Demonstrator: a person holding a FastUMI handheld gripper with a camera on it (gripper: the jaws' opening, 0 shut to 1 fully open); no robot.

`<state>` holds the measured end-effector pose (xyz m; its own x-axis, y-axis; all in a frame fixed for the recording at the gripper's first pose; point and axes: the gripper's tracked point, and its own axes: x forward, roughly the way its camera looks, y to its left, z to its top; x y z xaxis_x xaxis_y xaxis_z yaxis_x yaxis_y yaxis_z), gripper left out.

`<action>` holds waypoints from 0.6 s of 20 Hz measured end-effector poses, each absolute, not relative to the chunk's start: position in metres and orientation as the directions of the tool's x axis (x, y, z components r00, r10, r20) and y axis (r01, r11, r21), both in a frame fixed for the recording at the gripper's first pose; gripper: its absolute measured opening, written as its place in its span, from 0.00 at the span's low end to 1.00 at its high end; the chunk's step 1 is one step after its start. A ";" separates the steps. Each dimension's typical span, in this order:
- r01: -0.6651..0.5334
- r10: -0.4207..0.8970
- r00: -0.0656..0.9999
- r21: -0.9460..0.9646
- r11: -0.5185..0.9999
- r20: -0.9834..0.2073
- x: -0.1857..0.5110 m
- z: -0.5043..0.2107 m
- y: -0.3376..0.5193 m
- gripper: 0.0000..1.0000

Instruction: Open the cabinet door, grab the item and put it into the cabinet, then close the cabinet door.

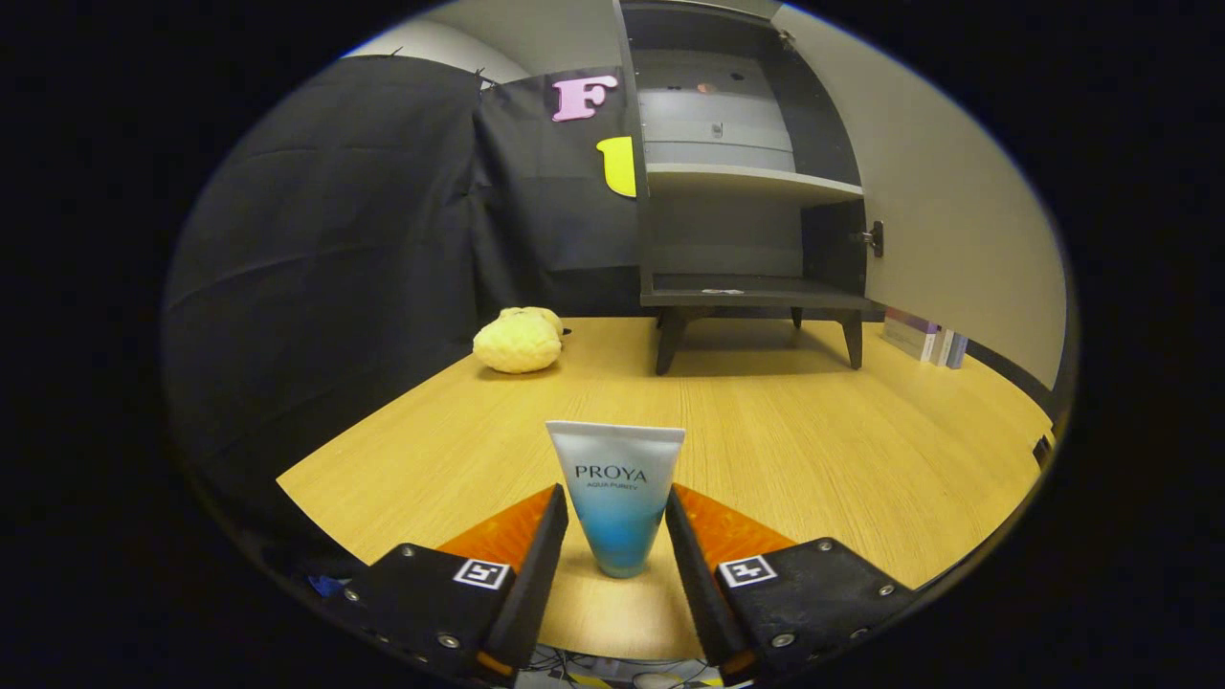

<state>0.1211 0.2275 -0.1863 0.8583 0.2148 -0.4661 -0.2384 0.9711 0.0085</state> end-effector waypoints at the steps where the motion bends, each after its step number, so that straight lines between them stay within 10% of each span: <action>1: -0.244 0.222 0.853 0.014 0.970 -0.472 0.121 -0.188 0.229 0.56; 12: -0.253 0.232 0.869 0.011 0.967 -0.437 0.143 -0.152 0.218 0.52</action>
